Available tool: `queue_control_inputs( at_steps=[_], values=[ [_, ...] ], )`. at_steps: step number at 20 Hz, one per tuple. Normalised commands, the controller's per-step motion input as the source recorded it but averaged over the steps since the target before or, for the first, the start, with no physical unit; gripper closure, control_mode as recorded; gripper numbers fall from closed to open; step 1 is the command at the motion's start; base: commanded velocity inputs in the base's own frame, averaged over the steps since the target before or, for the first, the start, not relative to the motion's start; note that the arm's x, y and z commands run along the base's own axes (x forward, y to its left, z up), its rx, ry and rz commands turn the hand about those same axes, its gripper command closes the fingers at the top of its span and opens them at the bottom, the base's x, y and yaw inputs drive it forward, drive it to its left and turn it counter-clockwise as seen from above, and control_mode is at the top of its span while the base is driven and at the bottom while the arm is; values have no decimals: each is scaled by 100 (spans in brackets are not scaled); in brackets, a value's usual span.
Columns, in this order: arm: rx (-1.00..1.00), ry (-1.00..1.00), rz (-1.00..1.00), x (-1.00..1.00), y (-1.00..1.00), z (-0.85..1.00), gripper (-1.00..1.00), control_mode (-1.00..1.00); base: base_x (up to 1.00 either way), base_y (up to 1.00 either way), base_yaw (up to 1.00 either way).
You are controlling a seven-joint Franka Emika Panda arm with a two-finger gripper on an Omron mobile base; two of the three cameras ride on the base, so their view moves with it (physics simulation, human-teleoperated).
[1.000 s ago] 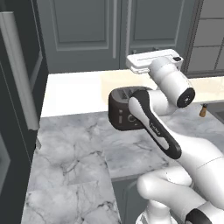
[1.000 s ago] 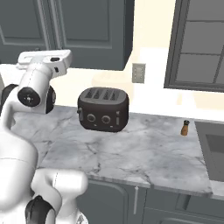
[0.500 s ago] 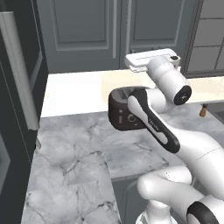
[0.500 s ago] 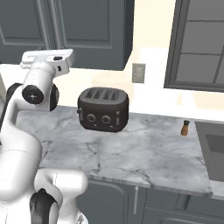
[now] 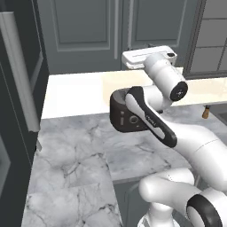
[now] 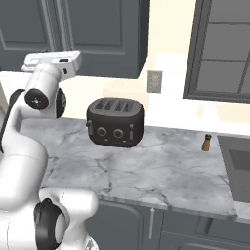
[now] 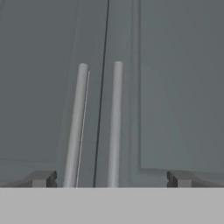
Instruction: Pick the dish brush and dish brush from the cabinet and place them on the counter.
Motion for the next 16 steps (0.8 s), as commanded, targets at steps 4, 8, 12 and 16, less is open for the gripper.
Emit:
queue_control_inputs(
  at_steps=[4,8,12,16],
  values=[
    [0,0,0,46,2,0,-100,-100,0,0,0],
    [0,3,0,61,0,0,-100,-100,0,0,0],
    [0,4,0,67,0,0,-100,-100,0,0,0],
    [0,4,-1,64,0,0,-100,-100,0,0,0]
  ],
)
